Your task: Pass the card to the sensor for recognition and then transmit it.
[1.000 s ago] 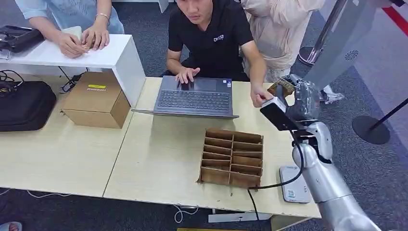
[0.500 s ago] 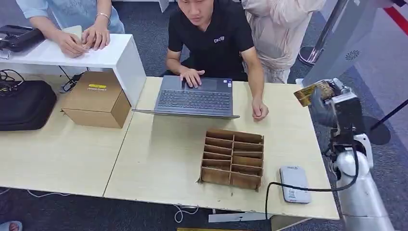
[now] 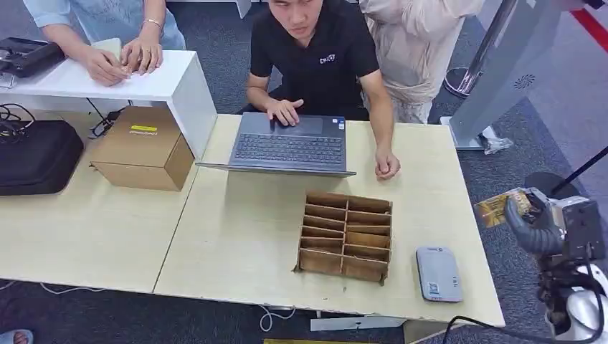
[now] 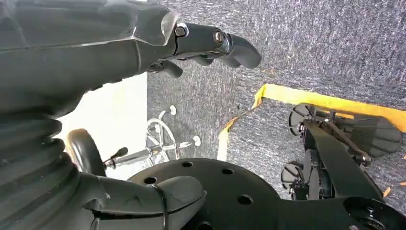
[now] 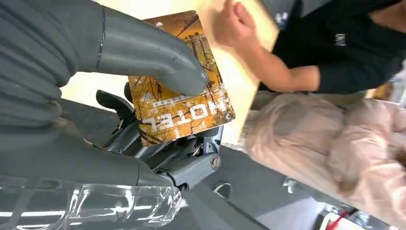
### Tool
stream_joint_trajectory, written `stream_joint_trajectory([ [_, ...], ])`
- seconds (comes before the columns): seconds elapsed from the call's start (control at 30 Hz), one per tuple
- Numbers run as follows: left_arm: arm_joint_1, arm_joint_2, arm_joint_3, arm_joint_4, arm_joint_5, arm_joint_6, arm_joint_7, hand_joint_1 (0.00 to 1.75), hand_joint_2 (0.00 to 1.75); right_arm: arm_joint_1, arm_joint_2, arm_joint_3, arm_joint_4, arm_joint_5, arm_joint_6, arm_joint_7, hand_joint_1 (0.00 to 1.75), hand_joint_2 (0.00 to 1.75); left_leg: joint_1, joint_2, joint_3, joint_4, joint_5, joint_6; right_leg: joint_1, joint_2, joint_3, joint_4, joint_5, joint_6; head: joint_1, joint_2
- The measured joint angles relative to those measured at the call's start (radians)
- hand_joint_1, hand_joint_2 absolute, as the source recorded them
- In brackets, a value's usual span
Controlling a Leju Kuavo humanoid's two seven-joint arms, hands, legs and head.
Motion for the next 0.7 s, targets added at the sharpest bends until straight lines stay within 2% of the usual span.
stream_joint_trajectory([
  [0.17, 0.000, 0.000, 0.000, 0.000, 0.000, -0.003, 0.001, 0.00, 1.75, 0.024, 0.016, 0.013, 0.011, 0.059, 0.013, 0.035, 1.75, 1.75, 0.000, 0.000, 0.000, 0.000, 0.001, 0.000, 0.000, 0.000, 0.000, 0.000, 0.000, 0.000, 0.000, 0.000],
  [0.4, -0.001, -0.001, 0.000, 0.000, -0.002, -0.006, 0.001, 0.00, 1.75, 0.022, 0.051, 0.090, 0.063, 0.107, 0.021, 0.059, 1.75, 1.75, 0.000, 0.000, 0.000, 0.000, 0.001, 0.000, 0.000, 0.000, 0.000, 0.000, 0.000, 0.000, 0.000, 0.000],
  [0.7, -0.002, -0.001, 0.000, 0.000, 0.007, -0.006, 0.006, 0.00, 1.75, -0.026, 0.063, 0.188, 0.184, 0.129, 0.011, 0.053, 1.75, 1.75, 0.000, 0.000, 0.000, 0.000, 0.001, 0.000, 0.000, 0.000, 0.000, 0.000, 0.000, 0.000, 0.000, 0.000],
])
